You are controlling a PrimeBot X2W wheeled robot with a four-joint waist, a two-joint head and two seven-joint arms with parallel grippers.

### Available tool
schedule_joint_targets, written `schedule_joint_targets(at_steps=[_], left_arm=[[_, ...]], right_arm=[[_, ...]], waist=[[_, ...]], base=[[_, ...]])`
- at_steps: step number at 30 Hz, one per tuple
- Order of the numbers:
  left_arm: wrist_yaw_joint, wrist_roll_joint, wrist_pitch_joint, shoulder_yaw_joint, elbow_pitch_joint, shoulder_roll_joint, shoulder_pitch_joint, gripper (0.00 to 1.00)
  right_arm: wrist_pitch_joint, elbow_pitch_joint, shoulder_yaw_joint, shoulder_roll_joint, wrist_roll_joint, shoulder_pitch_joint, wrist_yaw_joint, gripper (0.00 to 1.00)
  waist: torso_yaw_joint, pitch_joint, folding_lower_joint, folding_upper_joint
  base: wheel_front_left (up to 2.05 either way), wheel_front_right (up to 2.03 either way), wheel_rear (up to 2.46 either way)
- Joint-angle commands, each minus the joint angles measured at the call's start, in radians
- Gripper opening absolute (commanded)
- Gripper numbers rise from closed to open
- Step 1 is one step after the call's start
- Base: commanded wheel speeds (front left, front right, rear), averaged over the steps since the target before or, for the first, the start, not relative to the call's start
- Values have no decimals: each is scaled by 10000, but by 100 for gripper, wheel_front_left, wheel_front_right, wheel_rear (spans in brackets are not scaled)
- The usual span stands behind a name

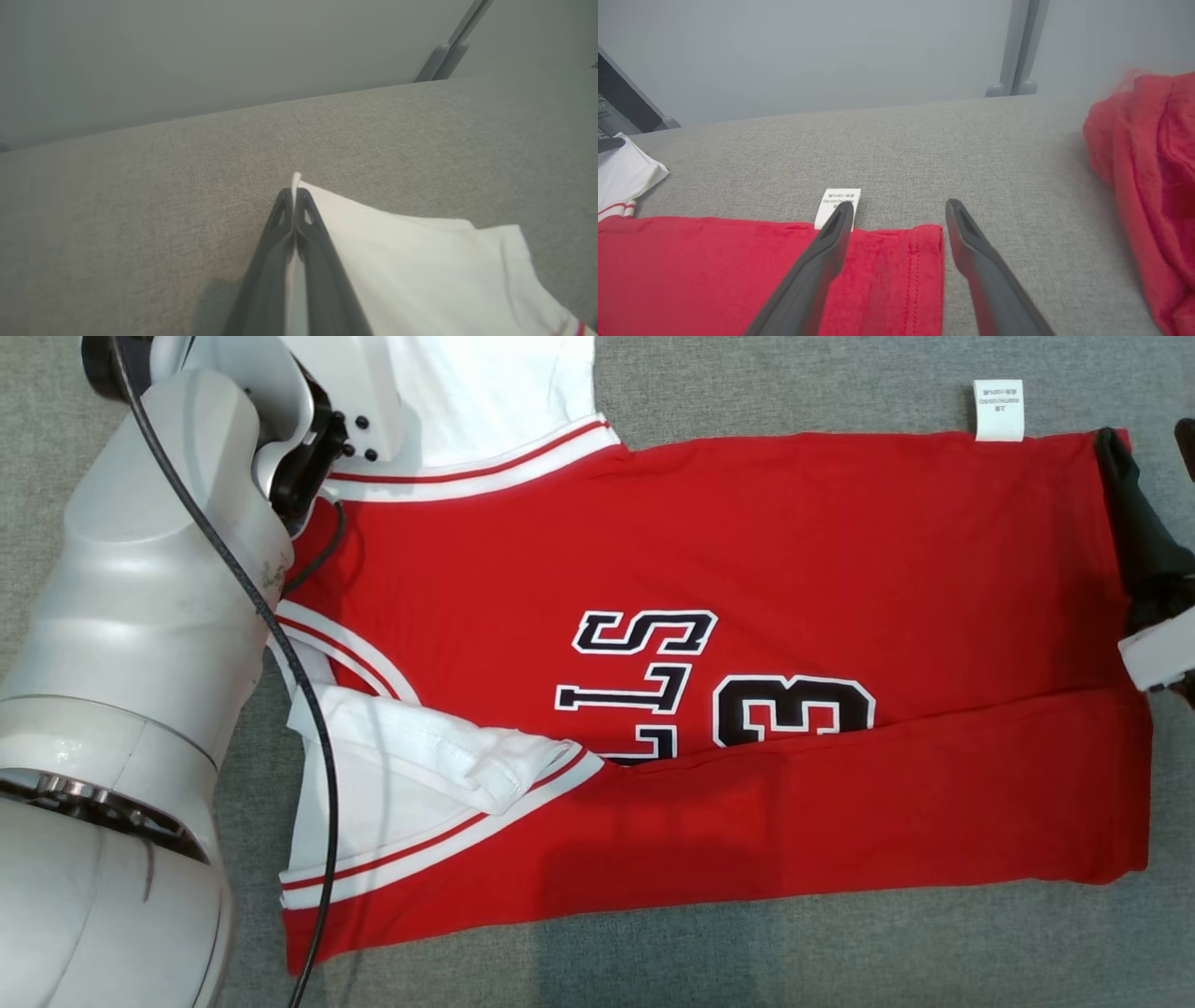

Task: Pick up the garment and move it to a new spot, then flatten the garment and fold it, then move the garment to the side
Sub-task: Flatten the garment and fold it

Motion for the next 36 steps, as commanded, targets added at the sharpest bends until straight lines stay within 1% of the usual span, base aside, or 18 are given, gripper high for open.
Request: schedule_joint_targets(at_steps=[1,4,7,12,15,16,18,19,20,23,24,25,26,27,28,29,33,36], left_arm=[[-36,-197,80,-42,-470,340,-409,0],[-37,-343,171,-146,-727,387,-361,0],[-38,-523,271,-325,-1046,473,-276,0],[-39,-773,375,-597,-1452,639,-220,0],[-39,-881,407,-724,-1582,712,-218,0],[-39,-917,422,-761,-1618,733,-228,0],[-39,-996,438,-829,-1695,751,-241,0],[-39,-1037,442,-862,-1730,759,-242,0],[-39,-1076,457,-902,-1763,766,-240,0],[-39,-1184,496,-1014,-1843,806,-234,0],[-39,-1218,509,-1053,-1867,825,-235,0],[-39,-1250,514,-1088,-1888,842,-239,0],[-39,-1283,517,-1118,-1906,856,-247,0],[-40,-1317,520,-1151,-1925,866,-248,0],[-40,-1352,520,-1179,-1942,873,-251,0],[-40,-1389,514,-1204,-1959,883,-255,0],[-40,-1531,457,-1304,-2027,934,-247,0],[-40,-1687,346,-1354,-2206,997,-254,0]], right_arm=[[360,39,180,-339,322,-156,0,100],[704,330,217,-423,492,-386,0,100],[1312,661,224,-535,764,-645,0,100],[2175,714,230,-733,1103,-860,0,100],[2482,728,174,-744,1131,-896,0,100],[2574,737,149,-732,1136,-901,0,98],[2667,762,109,-718,1107,-923,0,91],[2688,776,113,-707,1074,-939,0,84],[2725,811,129,-691,1051,-948,0,84],[2737,916,158,-644,993,-993,0,46],[2742,955,170,-625,988,-1005,0,35],[2742,991,177,-613,980,-1014,0,29],[2751,1027,177,-607,974,-1022,0,30],[2763,1063,183,-611,960,-1032,0,25],[2773,1105,186,-624,934,-1045,0,8],[2781,1141,190,-639,908,-1056,0,0],[2775,1197,216,-698,795,-1093,0,0],[2434,1059,217,-809,610,-1189,0,0]], waist=[[55,4,0,0],[87,-6,0,0],[116,-30,0,0],[136,-29,0,0],[142,-31,0,0],[147,-28,0,0],[174,-17,0,0],[190,-12,0,0],[207,-10,0,0],[256,-2,0,0],[274,3,0,0],[296,7,0,0],[315,14,0,0],[334,18,0,0],[353,22,0,0],[371,25,0,0],[436,28,0,0],[484,29,0,0]], base=[[0,0,0],[0,0,0],[0,0,0],[0,0,0],[0,0,0],[0,0,0],[0,0,0],[0,0,0],[0,0,0],[0,0,0],[0,0,0],[0,0,0],[0,0,0],[0,0,0],[0,0,0],[0,0,0],[0,0,0],[0,0,0]])
